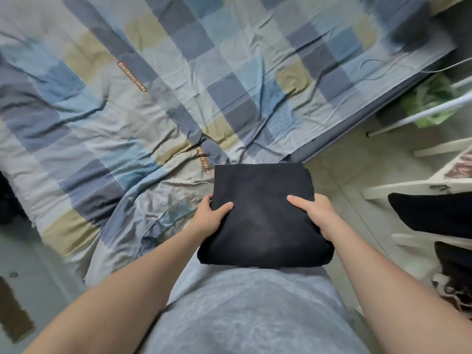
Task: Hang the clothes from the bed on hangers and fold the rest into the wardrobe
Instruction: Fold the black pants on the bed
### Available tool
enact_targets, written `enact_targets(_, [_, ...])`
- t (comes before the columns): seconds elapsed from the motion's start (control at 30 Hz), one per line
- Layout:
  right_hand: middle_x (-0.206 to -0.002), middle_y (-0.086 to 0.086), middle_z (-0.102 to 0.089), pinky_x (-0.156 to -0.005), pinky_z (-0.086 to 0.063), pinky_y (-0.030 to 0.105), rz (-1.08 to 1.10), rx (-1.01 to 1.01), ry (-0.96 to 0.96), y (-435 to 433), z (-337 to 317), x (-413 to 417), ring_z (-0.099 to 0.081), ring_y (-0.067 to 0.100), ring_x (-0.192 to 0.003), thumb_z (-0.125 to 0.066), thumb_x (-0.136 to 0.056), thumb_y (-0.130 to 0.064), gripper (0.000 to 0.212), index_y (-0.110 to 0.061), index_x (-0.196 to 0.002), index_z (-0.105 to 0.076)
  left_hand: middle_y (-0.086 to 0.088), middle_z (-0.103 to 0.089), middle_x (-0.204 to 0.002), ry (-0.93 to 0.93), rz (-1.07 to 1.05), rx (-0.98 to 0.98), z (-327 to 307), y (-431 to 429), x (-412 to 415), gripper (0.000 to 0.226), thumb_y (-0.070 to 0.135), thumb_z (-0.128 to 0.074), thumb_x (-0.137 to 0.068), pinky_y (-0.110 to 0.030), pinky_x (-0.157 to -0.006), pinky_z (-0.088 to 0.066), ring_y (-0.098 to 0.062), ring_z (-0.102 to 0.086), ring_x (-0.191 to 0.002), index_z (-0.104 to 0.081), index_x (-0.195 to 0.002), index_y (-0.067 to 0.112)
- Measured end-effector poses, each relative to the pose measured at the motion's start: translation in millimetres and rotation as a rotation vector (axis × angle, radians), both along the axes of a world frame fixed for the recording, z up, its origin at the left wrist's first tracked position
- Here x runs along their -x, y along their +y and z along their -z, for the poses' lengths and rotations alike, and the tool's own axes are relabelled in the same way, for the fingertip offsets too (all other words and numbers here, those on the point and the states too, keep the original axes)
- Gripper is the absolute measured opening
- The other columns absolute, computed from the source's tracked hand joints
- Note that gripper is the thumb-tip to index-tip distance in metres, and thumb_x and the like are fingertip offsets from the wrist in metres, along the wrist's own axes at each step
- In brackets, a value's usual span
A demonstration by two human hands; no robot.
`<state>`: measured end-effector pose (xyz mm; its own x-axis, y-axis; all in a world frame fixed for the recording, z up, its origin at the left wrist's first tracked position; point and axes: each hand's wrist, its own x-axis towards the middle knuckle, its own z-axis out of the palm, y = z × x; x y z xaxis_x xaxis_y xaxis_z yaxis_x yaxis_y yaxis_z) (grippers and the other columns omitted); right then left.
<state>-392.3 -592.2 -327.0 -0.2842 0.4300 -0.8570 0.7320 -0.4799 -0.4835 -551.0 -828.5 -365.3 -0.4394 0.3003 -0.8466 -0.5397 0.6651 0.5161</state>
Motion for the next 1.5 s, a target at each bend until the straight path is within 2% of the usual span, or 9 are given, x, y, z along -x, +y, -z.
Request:
enact_targets(0.17, [-0.098, -0.003, -0.078, -0.08, -0.059, 0.039, 0.217, -0.137, 0.109, 15, -59, -68, -0.076, 0.02, -0.089, -0.087, -0.071, -0.035, 0.048, -0.017, -0.111, -0.069, 0.017, -0.062, -0.119, 0.137, 0.207, -0.17, -46, 59, -17, 0.062, 0.043, -0.075, -0.086, -0.008, -0.072, -0.047, 0.008, -0.06, -0.098, -0.046, -0.138, 0.028])
enact_targets(0.3, [-0.102, -0.005, -0.078, -0.079, -0.059, 0.038, 0.372, -0.24, 0.199, 29, -100, -134, -0.075, 0.018, -0.092, -0.085, -0.075, -0.034, 0.044, -0.02, -0.114, -0.069, 0.011, -0.065, -0.123, 0.177, 0.343, -0.291, -80, 115, -50, 0.053, 0.04, -0.077, -0.086, -0.03, -0.095, -0.052, -0.009, -0.065, -0.109, -0.049, -0.13, 0.031])
enact_targets(0.47, [-0.106, -0.004, -0.077, -0.065, -0.058, 0.021, 0.56, -0.326, 0.316, 43, -143, -239, -0.075, 0.016, -0.095, -0.084, -0.072, -0.033, 0.046, -0.022, -0.114, -0.07, 0.014, -0.067, -0.118, 0.244, 0.533, -0.449, -118, 182, -125, 0.056, 0.042, -0.078, -0.083, -0.01, -0.079, -0.051, 0.005, -0.066, -0.099, -0.053, -0.133, 0.031])
enact_targets(0.6, [-0.11, -0.004, -0.076, -0.075, -0.058, 0.027, 0.687, -0.411, 0.373, 47, -167, -335, -0.074, 0.016, -0.098, -0.084, -0.07, -0.031, 0.05, -0.024, -0.117, -0.068, 0.014, -0.068, -0.122, 0.238, 0.63, -0.553, -148, 227, -207, 0.079, 0.058, -0.077, -0.068, -0.021, -0.089, -0.054, 0.002, -0.067, -0.105, -0.05, -0.137, 0.032])
enact_targets(0.77, [-0.109, -0.003, -0.076, -0.073, -0.057, 0.027, 0.861, -0.524, 0.417, 48, -187, -448, -0.074, 0.016, -0.097, -0.084, -0.066, -0.029, 0.054, -0.023, -0.118, -0.067, 0.022, -0.068, -0.119, 0.275, 0.78, -0.671, -171, 277, -314, 0.061, 0.059, -0.077, -0.07, -0.029, -0.097, -0.051, 0.002, -0.064, -0.111, -0.053, -0.125, 0.05])
enact_targets(0.97, [-0.112, -0.003, -0.076, -0.081, -0.056, 0.039, 1.09, -0.584, 0.415, 39, -195, -548, -0.073, 0.02, -0.1, -0.085, -0.066, -0.027, 0.056, -0.028, -0.119, -0.067, 0.02, -0.064, -0.127, 0.295, 0.996, -0.738, -196, 330, -417, 0.065, 0.048, -0.077, -0.081, -0.033, -0.105, -0.048, 0.003, -0.06, -0.117, -0.05, -0.139, 0.034])
enact_targets(1.27, [-0.118, -0.003, -0.073, -0.084, -0.058, 0.043, 1.456, -0.72, 0.391, 44, -200, -654, -0.072, 0.023, -0.105, -0.089, -0.062, -0.034, 0.063, -0.032, -0.121, -0.067, 0.027, -0.062, -0.125, 0.143, 1.33, -0.869, -210, 443, -569, 0.056, 0.032, -0.077, -0.087, -0.021, -0.101, -0.043, 0.012, -0.055, -0.116, -0.051, -0.137, 0.037])
enact_targets(1.43, [-0.116, -0.003, -0.074, -0.073, -0.061, 0.029, 1.648, -0.827, 0.273, 67, -205, -701, -0.073, 0.021, -0.101, -0.09, -0.062, -0.04, 0.057, -0.037, -0.115, -0.069, 0.026, -0.059, -0.129, 0.025, 1.564, -0.961, -207, 521, -662, 0.061, 0.036, -0.074, -0.089, -0.002, -0.088, -0.043, 0.017, -0.053, -0.115, -0.046, -0.143, 0.036])
enact_targets(1.5, [-0.112, -0.008, -0.075, -0.072, -0.061, 0.027, 1.744, -0.859, 0.226, 80, -207, -716, -0.074, 0.017, -0.098, -0.09, -0.059, -0.041, 0.055, -0.044, -0.109, -0.069, 0.024, -0.061, -0.127, -0.021, 1.644, -0.97, -209, 551, -698, 0.061, 0.034, -0.073, -0.09, -0.006, -0.089, -0.046, 0.013, -0.056, -0.114, -0.045, -0.144, 0.035])
